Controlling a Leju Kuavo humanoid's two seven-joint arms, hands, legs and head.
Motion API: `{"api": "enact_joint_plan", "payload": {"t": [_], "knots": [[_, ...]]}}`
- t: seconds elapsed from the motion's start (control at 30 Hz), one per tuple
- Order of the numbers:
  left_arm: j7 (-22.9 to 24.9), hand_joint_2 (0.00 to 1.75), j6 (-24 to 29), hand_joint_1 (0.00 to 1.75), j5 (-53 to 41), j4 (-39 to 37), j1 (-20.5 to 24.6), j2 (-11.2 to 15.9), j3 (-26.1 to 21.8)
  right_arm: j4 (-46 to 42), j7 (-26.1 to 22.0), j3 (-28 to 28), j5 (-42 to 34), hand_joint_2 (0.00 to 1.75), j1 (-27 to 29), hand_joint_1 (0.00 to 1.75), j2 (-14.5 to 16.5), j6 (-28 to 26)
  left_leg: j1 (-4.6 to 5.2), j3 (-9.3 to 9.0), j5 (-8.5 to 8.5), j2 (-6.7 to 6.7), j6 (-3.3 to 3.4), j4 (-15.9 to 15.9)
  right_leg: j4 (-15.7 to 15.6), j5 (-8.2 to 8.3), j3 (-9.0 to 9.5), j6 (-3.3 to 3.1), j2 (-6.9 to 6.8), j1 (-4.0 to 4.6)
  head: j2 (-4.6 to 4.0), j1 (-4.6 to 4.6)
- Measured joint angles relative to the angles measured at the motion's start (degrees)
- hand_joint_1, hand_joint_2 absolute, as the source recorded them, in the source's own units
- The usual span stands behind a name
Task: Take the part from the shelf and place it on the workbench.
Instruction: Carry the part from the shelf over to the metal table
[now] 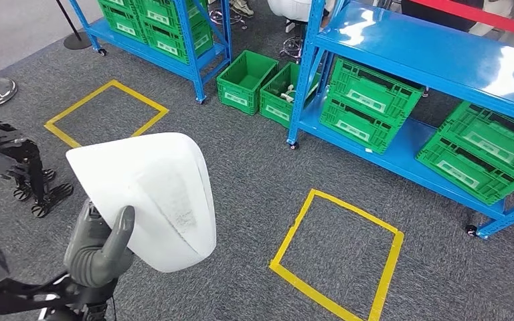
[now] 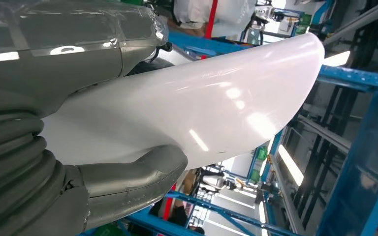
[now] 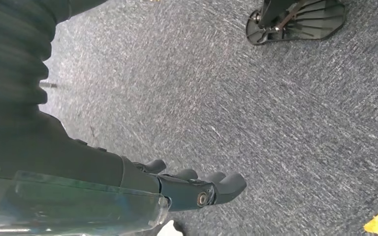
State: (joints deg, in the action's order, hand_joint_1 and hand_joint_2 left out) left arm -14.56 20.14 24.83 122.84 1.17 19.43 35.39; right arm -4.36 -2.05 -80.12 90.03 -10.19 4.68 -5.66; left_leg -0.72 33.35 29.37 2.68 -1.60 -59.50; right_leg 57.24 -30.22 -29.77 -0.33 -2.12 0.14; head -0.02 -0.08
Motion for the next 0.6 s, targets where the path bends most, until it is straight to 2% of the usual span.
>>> {"api": "enact_joint_plan", "payload": {"t": [0.03,0.1,0.17,0.2,0.27,0.3,0.33,0.37,0.43,0.47,0.5,0.53,0.6], "knots": [[0.0,1.75,0.0,1.75,0.0,0.0,0.0,0.0,0.0,0.0,0.0,0.1,0.0,1.75,0.0,0.00,0.0,0.0,0.17,-0.25,0.23,0.16,0.44,0.6,0.1,-0.10,-0.03,0.24,-0.18,0.09,0.00,0.07],[0.0,1.75,0.1,1.75,0.0,0.1,0.0,0.0,0.0,0.0,0.0,0.3,0.0,1.75,0.0,0.00,0.0,0.0,0.23,-0.14,-0.02,-0.51,1.26,0.8,0.2,-0.26,0.03,0.74,-0.43,-0.02,0.00,0.21],[0.0,1.75,0.1,1.75,0.0,0.2,0.0,0.0,0.0,0.0,0.0,0.3,0.0,1.75,0.0,0.00,0.0,0.0,0.09,-0.06,-0.30,-1.20,1.88,1.0,1.9,-1.90,-0.54,1.42,0.33,-0.19,0.00,0.33],[0.0,1.75,0.1,1.75,0.0,0.3,0.0,0.0,0.0,0.0,0.0,0.4,0.0,1.75,0.0,0.00,0.1,0.0,0.01,0.03,-0.43,-1.53,2.12,1.0,4.5,-3.66,-1.57,1.70,0.92,-0.25,0.00,0.42],[0.0,1.75,0.1,1.75,0.0,0.3,0.0,0.0,0.0,0.0,0.0,0.4,0.0,1.75,0.2,0.00,0.1,0.0,0.07,0.34,-0.61,-2.33,2.44,1.0,12.1,-7.64,-4.83,1.92,1.62,-0.31,0.00,0.56],[0.0,1.75,0.1,1.75,0.0,0.3,0.0,0.0,0.0,0.0,0.0,0.4,0.0,1.75,0.3,0.00,0.1,0.0,0.13,0.48,-0.69,-2.80,2.54,1.0,15.4,-8.76,-6.26,1.90,1.70,-0.31,0.00,0.57],[0.0,1.75,0.1,1.75,0.0,0.3,0.0,0.0,0.0,0.0,0.1,0.4,0.0,1.75,0.3,0.00,0.1,0.0,0.18,0.55,-0.75,-3.31,2.59,1.0,16.7,-8.70,-6.87,1.79,1.76,-0.30,0.00,0.59],[0.0,1.75,0.1,1.75,0.0,0.3,0.0,0.0,0.0,0.0,0.1,0.4,0.0,1.75,0.3,0.00,0.1,0.0,0.23,0.54,-0.80,-3.84,2.62,1.0,15.9,-7.48,-6.48,1.58,1.86,-0.29,0.00,0.59],[0.0,1.75,0.1,1.75,0.0,0.3,0.0,0.0,0.0,0.0,0.0,0.4,0.0,1.75,0.3,0.00,0.1,0.0,0.25,0.40,-0.88,-4.82,2.55,1.0,8.7,-3.01,-3.27,0.84,2.72,-0.21,0.00,0.62],[0.0,1.75,0.1,1.75,0.0,0.3,0.0,0.0,0.0,0.0,0.0,0.5,0.0,1.75,0.2,0.00,0.0,0.0,0.29,0.42,-0.96,-5.30,2.42,0.9,4.9,-1.31,-1.65,0.42,3.45,-0.15,0.00,0.61],[0.0,1.75,0.1,1.75,0.0,0.3,0.0,0.0,0.0,0.0,0.0,0.6,0.0,1.75,0.2,0.00,0.0,0.0,0.27,0.57,-1.08,-5.73,2.20,0.9,2.1,-0.40,-0.48,0.07,4.05,-0.07,0.00,0.61],[0.0,1.75,0.1,1.75,0.0,0.3,0.0,0.0,0.0,0.0,0.1,0.6,0.0,1.75,0.2,0.00,0.0,0.0,0.22,0.82,-1.26,-6.13,1.91,0.9,0.7,-0.23,0.02,-0.17,4.44,0.01,0.00,0.61],[0.0,1.75,0.1,1.75,0.0,0.3,0.0,0.0,0.0,0.0,0.1,0.7,0.0,1.75,0.1,0.00,-0.1,0.0,0.17,1.21,-1.66,-6.69,1.17,1.0,-0.1,-0.29,0.21,-0.44,4.07,0.02,0.00,0.64]]}}
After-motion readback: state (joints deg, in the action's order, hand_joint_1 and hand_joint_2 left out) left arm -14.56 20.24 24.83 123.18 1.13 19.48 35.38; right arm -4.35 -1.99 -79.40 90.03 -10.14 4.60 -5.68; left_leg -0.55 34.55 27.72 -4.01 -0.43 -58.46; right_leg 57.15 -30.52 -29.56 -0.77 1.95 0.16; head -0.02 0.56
